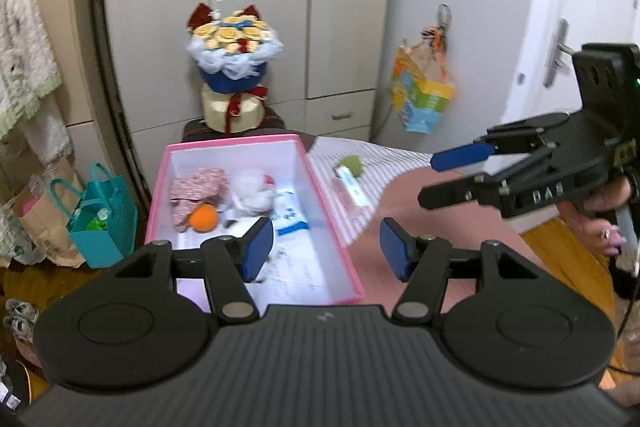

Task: Organize soft objects
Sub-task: 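Move both grippers to the white tube package and green sponge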

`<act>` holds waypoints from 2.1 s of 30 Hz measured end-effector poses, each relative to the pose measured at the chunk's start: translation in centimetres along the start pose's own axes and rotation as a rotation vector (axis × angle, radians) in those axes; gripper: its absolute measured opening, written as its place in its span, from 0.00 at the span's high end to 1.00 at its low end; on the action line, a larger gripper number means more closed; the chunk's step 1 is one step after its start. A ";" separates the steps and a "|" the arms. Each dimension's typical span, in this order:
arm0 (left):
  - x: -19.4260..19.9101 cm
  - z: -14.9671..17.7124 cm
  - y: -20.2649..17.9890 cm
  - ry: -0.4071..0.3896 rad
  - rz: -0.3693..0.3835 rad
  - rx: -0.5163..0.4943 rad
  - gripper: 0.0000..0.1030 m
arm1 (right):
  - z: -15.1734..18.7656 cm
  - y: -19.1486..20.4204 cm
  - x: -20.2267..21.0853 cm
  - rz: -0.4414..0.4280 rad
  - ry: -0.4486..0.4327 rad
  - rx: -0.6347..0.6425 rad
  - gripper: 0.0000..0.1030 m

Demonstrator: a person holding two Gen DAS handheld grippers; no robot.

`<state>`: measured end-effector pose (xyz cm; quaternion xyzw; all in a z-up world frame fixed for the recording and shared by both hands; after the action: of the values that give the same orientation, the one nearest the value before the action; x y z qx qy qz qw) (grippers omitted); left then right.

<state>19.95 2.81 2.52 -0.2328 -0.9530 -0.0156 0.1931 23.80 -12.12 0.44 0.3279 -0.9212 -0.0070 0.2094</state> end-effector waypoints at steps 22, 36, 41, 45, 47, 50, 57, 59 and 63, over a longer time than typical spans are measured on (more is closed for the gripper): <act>-6.6 3.0 -9.3 -0.066 -0.012 -0.046 0.42 | 4.3 -8.7 4.0 0.126 -0.104 0.064 0.36; -16.7 5.1 -9.8 -0.020 -0.091 0.006 0.42 | 4.5 -14.9 -0.8 0.119 -0.101 0.091 0.36; -20.1 6.3 -9.6 -0.001 -0.126 0.020 0.42 | 4.8 -17.4 -3.3 0.096 -0.102 0.066 0.36; -22.4 6.8 -9.1 -0.015 -0.168 0.026 0.42 | 5.3 -19.3 -5.7 0.088 -0.098 0.093 0.36; -23.5 7.0 -8.8 -0.033 -0.188 0.032 0.42 | 5.7 -20.0 -6.7 0.080 -0.093 0.102 0.36; -25.3 7.4 -8.3 -0.039 -0.217 0.054 0.42 | 6.5 -20.9 -8.3 0.056 -0.077 0.105 0.36; -28.7 8.3 -6.2 0.005 -0.307 0.106 0.43 | 7.2 -22.6 -12.4 0.038 -0.037 0.145 0.36; -29.0 8.2 -6.0 0.011 -0.306 0.114 0.43 | 7.2 -23.0 -13.5 0.030 -0.033 0.156 0.36; -29.7 8.5 -5.7 0.012 -0.352 0.087 0.43 | 7.4 -23.7 -15.7 0.008 -0.005 0.174 0.35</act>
<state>38.61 -14.26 -16.16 -0.0537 -0.9777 -0.0093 0.2028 46.09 -22.15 -15.85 0.3411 -0.9202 0.0730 0.1779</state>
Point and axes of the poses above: each gripper's, at about its wrist camera, not at the fingertips, and x roughly against the way its jaws point, y to its left, z to its underside, the point moved 10 cm from there along -x, roughly the way its jaws point, and after that the axes turned 12 degrees about -y, right-handed, at the moved point
